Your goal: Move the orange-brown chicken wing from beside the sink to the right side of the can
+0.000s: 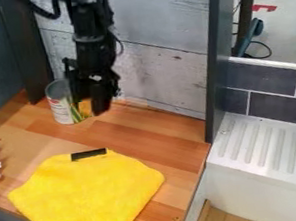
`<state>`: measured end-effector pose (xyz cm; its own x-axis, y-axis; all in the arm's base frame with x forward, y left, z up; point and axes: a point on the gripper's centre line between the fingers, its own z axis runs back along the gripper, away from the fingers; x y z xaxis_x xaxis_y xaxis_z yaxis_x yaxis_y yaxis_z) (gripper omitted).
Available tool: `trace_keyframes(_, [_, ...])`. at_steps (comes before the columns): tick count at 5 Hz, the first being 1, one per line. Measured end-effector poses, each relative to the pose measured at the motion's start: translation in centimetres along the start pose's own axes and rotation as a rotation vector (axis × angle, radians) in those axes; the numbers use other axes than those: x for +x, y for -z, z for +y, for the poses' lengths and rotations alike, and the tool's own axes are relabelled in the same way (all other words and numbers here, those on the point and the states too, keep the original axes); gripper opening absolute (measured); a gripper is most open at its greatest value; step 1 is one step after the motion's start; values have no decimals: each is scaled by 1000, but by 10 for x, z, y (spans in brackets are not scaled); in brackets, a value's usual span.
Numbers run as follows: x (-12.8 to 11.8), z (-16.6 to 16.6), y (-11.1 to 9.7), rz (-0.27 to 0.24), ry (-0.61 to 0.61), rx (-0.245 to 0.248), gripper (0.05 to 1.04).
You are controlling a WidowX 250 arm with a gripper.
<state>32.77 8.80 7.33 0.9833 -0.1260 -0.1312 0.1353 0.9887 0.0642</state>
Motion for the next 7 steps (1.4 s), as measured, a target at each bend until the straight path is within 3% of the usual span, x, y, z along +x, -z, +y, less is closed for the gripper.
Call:
trace_keyframes(2, [10,3,40,100,41,-6,590])
trace_keyframes(4, [25,8,53,108,74,-10,590])
trace_keyframes(5, [27,8,57,115,92,-14,646])
trace_keyframes(6, [25,7,56,128,111,-34,937])
trace_keyframes(7, [19,10,56,42,101,-137,1010])
